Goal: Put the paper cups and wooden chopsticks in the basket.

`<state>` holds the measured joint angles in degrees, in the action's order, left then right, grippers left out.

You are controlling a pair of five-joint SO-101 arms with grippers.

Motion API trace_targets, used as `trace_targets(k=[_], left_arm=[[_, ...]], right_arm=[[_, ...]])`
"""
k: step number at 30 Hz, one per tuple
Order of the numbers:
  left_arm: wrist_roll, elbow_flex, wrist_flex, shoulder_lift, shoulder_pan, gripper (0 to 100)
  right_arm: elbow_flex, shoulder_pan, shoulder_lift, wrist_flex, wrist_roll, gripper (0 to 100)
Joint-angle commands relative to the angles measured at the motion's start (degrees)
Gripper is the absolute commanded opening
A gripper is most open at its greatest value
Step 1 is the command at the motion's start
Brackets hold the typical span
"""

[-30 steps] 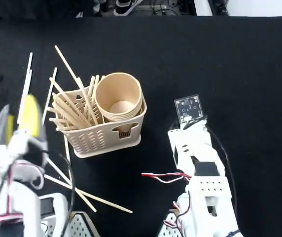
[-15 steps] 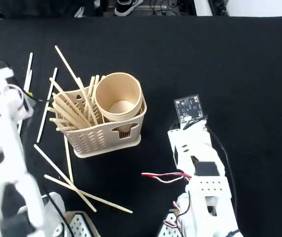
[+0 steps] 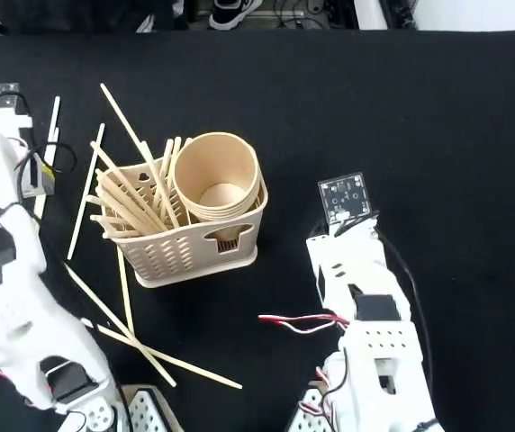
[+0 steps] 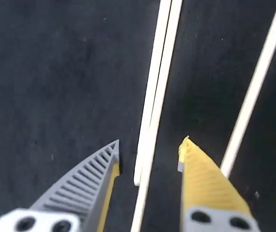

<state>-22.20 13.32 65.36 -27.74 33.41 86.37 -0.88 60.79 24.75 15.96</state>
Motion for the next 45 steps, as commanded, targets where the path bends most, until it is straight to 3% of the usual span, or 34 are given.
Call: trace_targets(k=[1, 10, 13, 18, 24, 34, 45], left_arm=[[-0.8, 12.5, 0.1, -7.3, 1.7, 20], [-1.4, 37.0, 11.3, -28.3, 1.0, 20], [-6.1, 44.3, 17.9, -34.2, -0.1, 19], [-12.6, 56.4, 27.0, -42.1, -1.7, 2], [-12.6, 69.1, 35.6, -46.4, -2.1, 3], [-7.3, 67.5, 35.8, -42.2, 0.8, 3], [-6.8, 36.4, 35.3, -6.9, 0.0, 3]], right_arm=[[-0.5, 0.4, -0.2, 0.2, 0.5, 1.2], [-0.5, 0.4, -0.2, 0.2, 0.5, 1.2], [-0.5, 0.4, -0.2, 0.2, 0.5, 1.2], [-0.5, 0.4, -0.2, 0.2, 0.5, 1.2], [-0.5, 0.4, -0.2, 0.2, 0.5, 1.2], [-0.6, 0.4, -0.2, 0.4, 0.5, 1.2], [-0.6, 0.4, -0.2, 0.3, 0.5, 1.2]])
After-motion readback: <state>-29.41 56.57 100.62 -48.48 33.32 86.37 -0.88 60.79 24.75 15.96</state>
